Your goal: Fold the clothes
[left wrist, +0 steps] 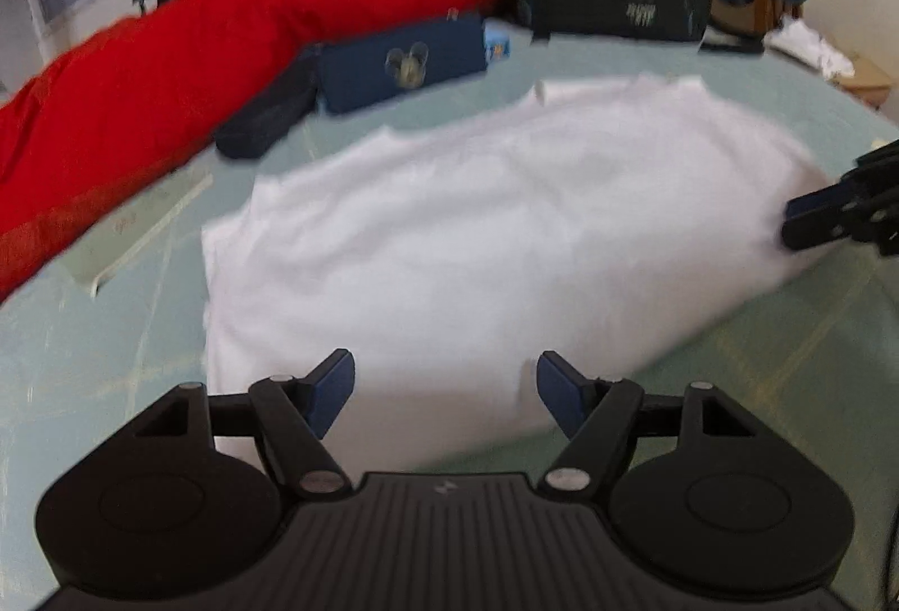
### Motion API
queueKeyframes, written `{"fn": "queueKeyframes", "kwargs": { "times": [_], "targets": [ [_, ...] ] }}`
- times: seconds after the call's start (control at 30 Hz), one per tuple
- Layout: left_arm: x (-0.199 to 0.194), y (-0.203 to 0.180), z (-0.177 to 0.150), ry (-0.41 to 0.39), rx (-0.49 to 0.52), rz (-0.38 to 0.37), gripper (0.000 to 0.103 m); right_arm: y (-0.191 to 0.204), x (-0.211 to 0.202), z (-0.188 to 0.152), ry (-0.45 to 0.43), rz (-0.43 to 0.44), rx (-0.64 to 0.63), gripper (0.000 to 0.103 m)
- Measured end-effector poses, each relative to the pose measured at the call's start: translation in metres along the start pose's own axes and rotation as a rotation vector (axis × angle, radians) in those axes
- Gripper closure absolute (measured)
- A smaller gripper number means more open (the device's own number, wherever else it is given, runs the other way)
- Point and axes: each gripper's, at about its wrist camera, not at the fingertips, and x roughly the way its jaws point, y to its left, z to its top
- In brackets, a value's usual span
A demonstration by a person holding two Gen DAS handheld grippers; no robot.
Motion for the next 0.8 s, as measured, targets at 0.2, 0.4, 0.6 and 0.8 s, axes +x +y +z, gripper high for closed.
{"fn": "queueKeyframes", "kwargs": {
  "times": [0.2,0.4,0.6,0.8],
  "targets": [
    [0.017,-0.006,0.0,0.029,-0.004,-0.008,0.027,0.035,0.033,0.006,0.039,0.063,-0.085,0.068],
    [0.003,0.039,-0.034,0.094,-0.151,-0.024,0.025,0.013,0.006,-0.013,0.039,0.078,-0.05,0.059],
    [-0.035,0.044,-0.029,0.049,0.022,0.052,0.025,0.004,-0.039,-0.009,-0.001,-0.072,-0.211,0.035],
    [-0.04,-0.013,-0.042,0.041,0.551,0.18,0.025,0.023,-0.031,-0.01,0.07,-0.217,-0.508,0.028]
  ]
}}
